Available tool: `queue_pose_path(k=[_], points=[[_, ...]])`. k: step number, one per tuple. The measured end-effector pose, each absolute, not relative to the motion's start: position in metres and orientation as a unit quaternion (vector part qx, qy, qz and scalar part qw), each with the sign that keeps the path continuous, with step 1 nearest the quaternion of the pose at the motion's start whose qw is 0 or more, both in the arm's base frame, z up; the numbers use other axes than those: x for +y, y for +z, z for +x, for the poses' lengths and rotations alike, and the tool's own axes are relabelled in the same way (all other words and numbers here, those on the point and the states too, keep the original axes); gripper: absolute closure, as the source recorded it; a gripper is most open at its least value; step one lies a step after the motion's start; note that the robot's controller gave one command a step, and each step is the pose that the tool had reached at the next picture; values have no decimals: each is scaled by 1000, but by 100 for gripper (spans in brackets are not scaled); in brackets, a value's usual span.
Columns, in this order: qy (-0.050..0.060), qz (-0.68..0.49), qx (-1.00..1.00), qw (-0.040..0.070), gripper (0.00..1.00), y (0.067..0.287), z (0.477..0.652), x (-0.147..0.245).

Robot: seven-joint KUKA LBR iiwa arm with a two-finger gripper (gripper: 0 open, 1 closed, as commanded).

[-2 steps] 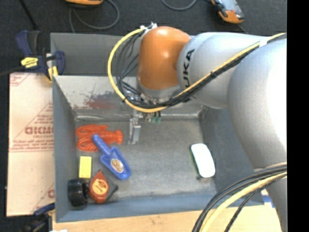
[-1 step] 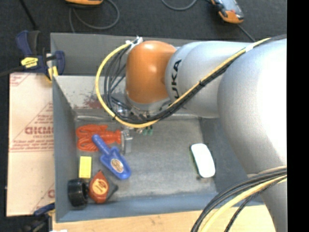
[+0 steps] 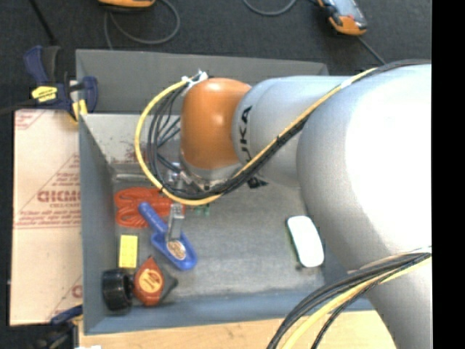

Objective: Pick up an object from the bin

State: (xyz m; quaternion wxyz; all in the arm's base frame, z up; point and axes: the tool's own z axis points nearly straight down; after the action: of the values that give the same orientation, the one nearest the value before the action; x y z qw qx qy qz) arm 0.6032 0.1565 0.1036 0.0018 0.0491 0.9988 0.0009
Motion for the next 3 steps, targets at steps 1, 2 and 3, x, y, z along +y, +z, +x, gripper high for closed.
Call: queue_pose_path(k=[1, 2, 3], points=[[2, 47, 999, 3, 100, 76, 587, 165], [2, 47, 999, 3, 100, 76, 587, 165], [2, 47, 999, 3, 100, 79, 586, 164]])
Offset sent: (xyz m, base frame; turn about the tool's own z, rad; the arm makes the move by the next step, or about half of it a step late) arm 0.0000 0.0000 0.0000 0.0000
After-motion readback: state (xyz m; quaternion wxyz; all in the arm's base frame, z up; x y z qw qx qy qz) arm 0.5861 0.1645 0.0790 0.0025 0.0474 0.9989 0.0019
